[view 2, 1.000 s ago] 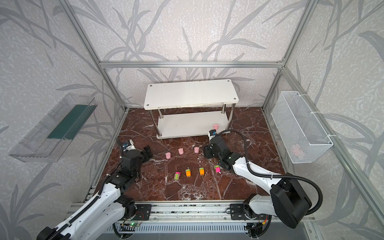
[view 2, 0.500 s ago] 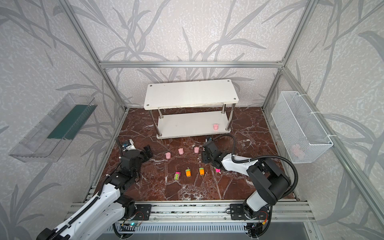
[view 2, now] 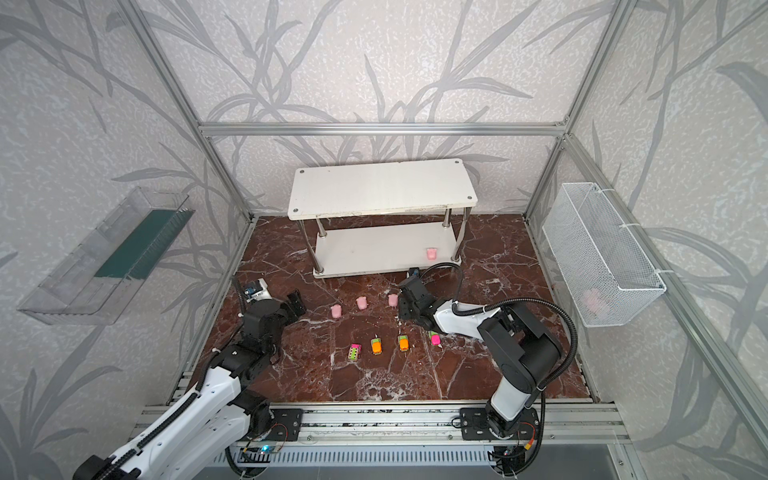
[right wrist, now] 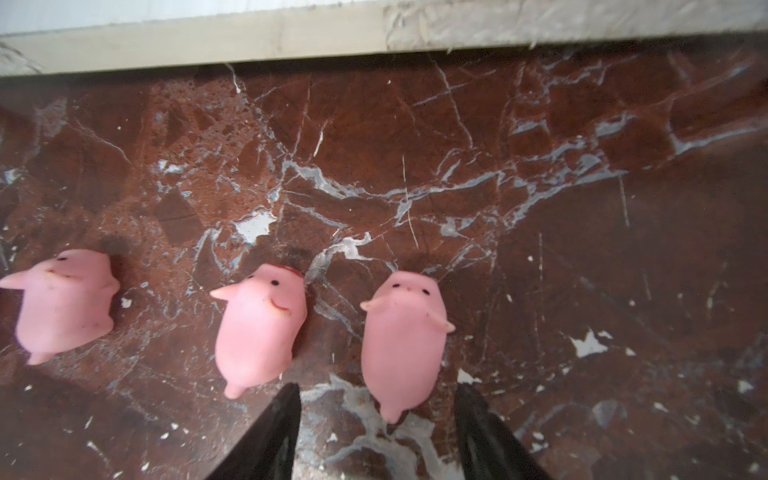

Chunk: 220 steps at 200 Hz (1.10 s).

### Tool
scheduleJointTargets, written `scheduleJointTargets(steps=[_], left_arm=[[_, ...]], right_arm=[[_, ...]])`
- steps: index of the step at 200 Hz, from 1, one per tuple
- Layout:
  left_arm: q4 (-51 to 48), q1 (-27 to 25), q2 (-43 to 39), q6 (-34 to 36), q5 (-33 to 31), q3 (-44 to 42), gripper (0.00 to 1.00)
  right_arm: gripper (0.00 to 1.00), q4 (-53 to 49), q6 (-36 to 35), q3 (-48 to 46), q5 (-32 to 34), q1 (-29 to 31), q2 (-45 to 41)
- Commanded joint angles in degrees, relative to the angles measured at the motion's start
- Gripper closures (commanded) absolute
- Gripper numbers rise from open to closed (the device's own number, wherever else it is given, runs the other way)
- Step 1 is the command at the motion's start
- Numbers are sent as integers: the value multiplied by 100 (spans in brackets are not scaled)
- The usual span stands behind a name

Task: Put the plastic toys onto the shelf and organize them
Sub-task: 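Move the right gripper back to the row of pink pigs, then lower the right gripper onto the next pink pig and close it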

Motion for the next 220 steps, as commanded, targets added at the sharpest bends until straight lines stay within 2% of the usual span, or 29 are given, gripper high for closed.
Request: scheduleJointTargets(steps=[1,101,131,220], left_arm=[[78,-7,47,3,-148,-75,6],[132,-7,145,49,-198,-30,6],[156,2,185,28,-210,-44,6],[209,11,244,14,-216,-56,6]], right_arm=[[42,100,-45,148,246,9,61],[47,180,-179,402,380,-169,552],[51,144,-231,476,388,-197,653],[63,23,-357,402,418,-202,359]])
